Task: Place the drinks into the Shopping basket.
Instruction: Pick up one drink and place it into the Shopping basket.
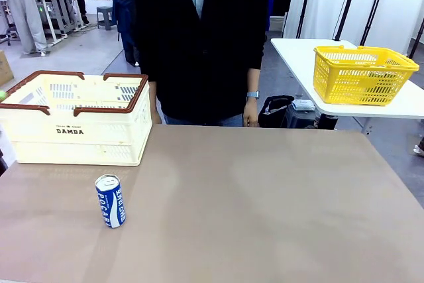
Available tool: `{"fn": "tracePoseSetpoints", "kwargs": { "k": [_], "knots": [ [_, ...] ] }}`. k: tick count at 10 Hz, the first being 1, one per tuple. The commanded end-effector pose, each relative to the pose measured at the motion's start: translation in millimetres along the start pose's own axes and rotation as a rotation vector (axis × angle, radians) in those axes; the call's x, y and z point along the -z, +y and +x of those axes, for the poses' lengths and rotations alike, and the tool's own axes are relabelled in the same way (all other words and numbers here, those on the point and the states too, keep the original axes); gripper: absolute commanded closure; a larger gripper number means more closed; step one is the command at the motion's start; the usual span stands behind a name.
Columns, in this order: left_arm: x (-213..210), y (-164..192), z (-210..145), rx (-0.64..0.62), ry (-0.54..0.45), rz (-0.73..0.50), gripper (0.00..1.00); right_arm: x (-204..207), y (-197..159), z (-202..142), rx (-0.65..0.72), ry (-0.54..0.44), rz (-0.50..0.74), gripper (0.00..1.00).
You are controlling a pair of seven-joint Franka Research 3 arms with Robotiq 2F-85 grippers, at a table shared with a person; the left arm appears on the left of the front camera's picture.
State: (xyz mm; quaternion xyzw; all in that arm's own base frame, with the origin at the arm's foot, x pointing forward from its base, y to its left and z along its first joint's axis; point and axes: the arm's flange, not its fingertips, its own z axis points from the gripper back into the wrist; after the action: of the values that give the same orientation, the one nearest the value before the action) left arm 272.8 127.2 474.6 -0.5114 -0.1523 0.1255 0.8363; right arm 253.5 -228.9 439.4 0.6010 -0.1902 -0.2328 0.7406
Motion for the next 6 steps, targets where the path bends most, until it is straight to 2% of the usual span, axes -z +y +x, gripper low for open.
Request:
{"fn": "tracePoseSetpoints", "kwargs": {
  "k": [1, 3, 4, 6],
  "knots": [
    [60.5, -40.0, -37.9, 0.158, 0.131, 0.229, 0.00, -3.0, 4.9, 0.3, 0.001, 0.004, 0.009, 0.00],
    [111.7, -68.3, -76.4, 0.371, 0.098, 0.434, 0.00, -3.0, 4.9, 0.3, 0.001, 0.004, 0.009, 0.00],
    [135.7, -82.6, -94.9, 0.450, 0.036, 0.495, 0.00, -3.0, 4.9, 0.3, 0.001, 0.004, 0.009, 0.00],
    [175.1, -91.7, -118.1, 0.544, 0.063, 0.594, 0.00, -3.0, 4.9, 0.3, 0.001, 0.004, 0.009, 0.00]
  ]
}}
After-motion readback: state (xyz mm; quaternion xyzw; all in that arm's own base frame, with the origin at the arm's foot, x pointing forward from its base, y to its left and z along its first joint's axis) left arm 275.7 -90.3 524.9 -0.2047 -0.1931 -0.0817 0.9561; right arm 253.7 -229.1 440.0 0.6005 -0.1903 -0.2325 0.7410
